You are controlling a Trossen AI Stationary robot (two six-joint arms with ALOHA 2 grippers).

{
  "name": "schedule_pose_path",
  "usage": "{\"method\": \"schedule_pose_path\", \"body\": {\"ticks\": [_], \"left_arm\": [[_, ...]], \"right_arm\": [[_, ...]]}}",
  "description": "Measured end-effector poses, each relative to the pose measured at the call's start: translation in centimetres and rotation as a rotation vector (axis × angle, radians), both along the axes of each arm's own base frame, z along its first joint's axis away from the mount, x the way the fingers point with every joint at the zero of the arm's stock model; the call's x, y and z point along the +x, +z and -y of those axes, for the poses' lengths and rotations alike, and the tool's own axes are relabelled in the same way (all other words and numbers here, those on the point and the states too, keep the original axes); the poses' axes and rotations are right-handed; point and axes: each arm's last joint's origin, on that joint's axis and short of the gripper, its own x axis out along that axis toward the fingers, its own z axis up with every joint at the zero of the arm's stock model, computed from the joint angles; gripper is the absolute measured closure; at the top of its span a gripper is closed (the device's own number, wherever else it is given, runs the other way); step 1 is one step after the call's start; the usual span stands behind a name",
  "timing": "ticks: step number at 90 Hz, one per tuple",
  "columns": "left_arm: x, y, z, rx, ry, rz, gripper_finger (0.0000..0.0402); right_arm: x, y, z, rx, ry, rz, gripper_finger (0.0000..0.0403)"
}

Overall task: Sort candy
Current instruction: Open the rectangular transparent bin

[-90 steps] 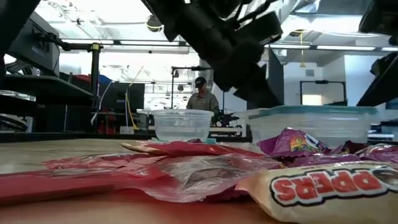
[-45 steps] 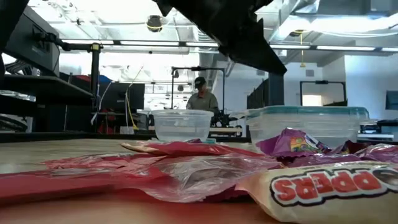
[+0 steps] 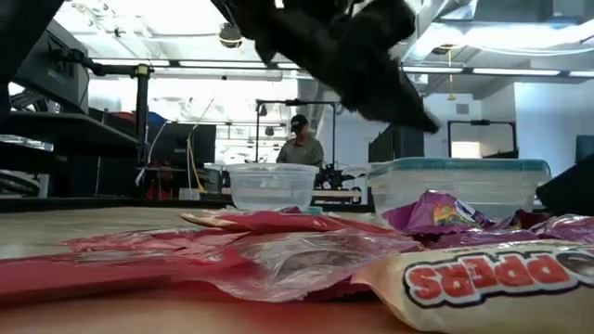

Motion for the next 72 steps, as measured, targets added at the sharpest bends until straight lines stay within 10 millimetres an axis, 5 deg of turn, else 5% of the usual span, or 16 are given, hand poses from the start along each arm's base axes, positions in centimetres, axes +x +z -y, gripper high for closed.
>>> {"method": "schedule_pose_path", "body": {"ticks": [33,72], "left_arm": [[1.8,-5.5,0.1,-0.1,-0.076,-0.035,0.0402],[1.9,-6.3,0.9,-0.097,-0.093,-0.044,0.0402]], "right_arm": [[-0.3,-0.2,1.0,0.012,-0.036,0.059,0.0164],[1.7,0.4,1.1,-0.046,0.061,0.022,0.0164]]}}
